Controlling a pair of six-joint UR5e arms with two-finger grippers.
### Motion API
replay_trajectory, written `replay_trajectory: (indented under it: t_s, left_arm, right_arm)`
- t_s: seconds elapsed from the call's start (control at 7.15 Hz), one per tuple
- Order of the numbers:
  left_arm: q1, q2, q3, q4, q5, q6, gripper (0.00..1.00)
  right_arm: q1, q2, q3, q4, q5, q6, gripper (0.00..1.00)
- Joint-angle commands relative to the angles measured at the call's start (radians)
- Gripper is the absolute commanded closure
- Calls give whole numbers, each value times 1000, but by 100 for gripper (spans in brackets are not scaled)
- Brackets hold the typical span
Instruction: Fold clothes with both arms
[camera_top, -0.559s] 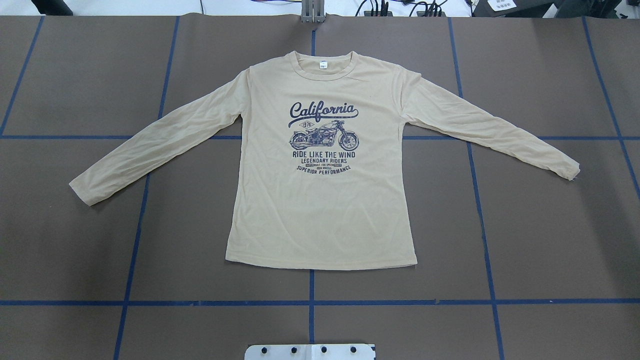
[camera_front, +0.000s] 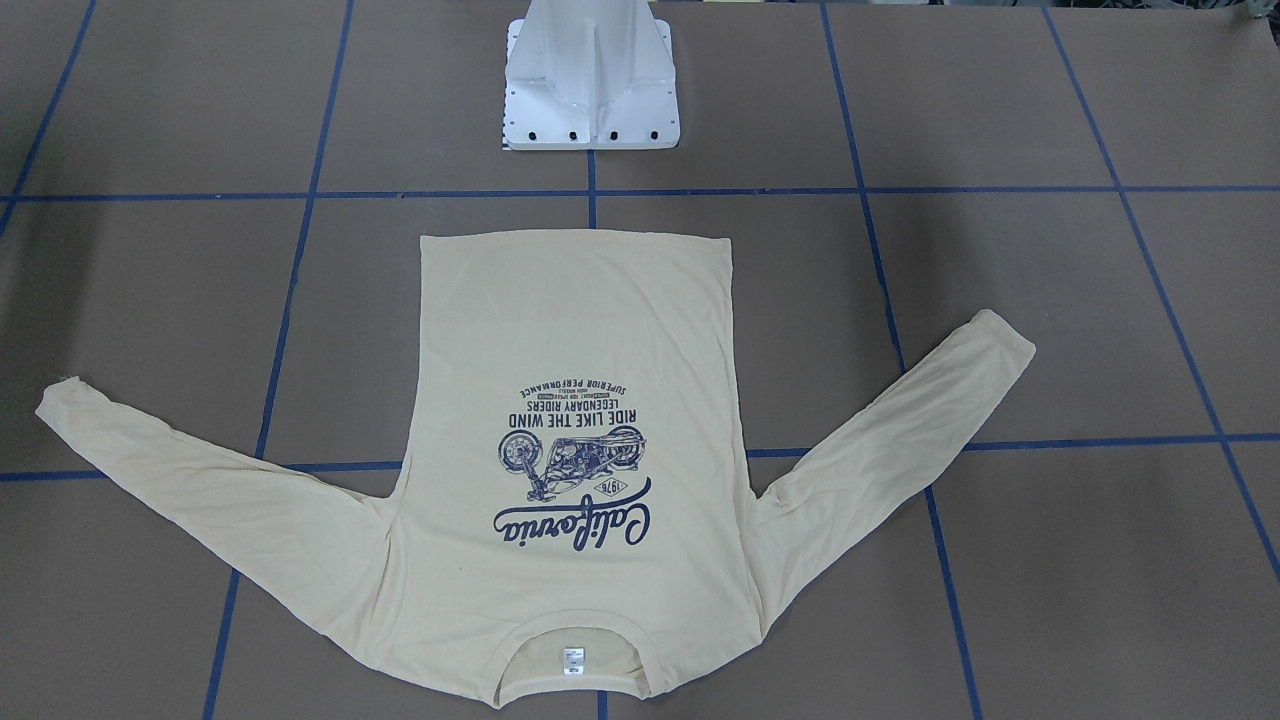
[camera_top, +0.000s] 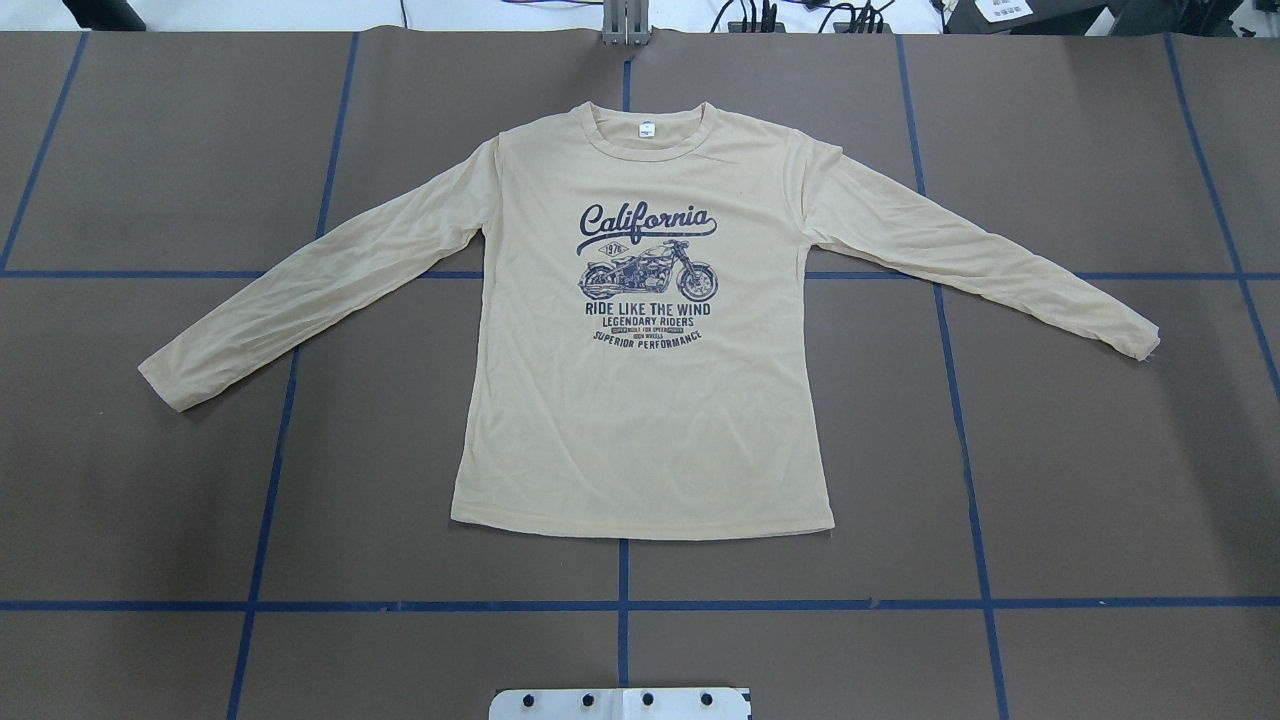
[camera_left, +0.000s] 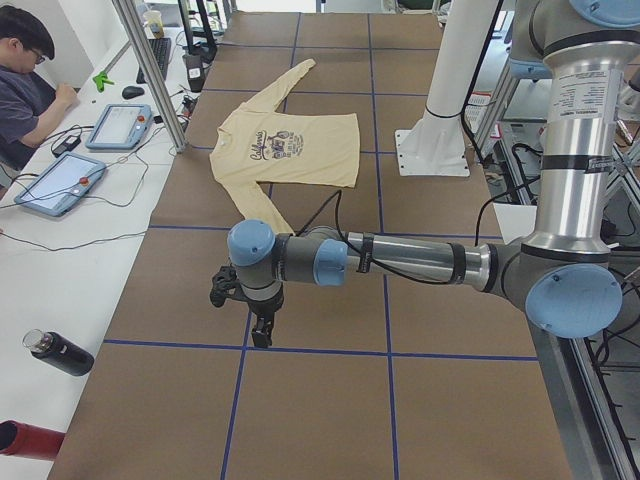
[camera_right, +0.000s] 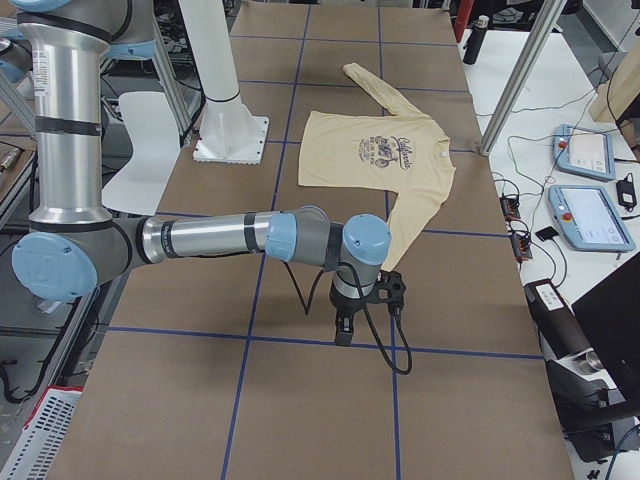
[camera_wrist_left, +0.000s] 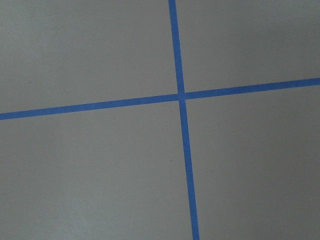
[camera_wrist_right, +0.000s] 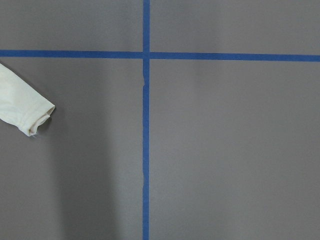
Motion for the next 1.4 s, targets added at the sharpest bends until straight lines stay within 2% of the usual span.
replay_trajectory:
  t_s: [0.0,0.14,0.28,0.42,0.56,0.84,0.98,1.12,1.26]
  left_arm:
    - [-1,-22,-74,-9,-4,0,0]
    - [4,-27,-76,-13,-4,-3,0]
    - [10,-35,-78,-70,-7,0,0]
    - [9,-15,-70,-179,-10,-6,0]
    - [10,-21,-46,-241,-4,-8,0]
    - [10,-35,1,-260,-5,-5,0]
    - [12,-35,-1,-265,-7,-5,0]
    - [10,-33,1,-283,-5,-6,0]
    - [10,-33,1,-289,-5,-6,0]
  right_arm:
    - [-1,1,8,3,36,1,0]
    - [-23,24,29,3,42,1,0]
    - [-64,131,16,0,34,1,0]
    - [-108,135,-33,24,55,10,0]
    - [-126,139,-90,121,98,95,0]
    - [-159,83,-243,515,115,175,0]
    - [-238,83,-273,646,102,306,0]
    - [-315,90,-279,727,61,447,0]
    - [-374,97,-287,771,10,479,0]
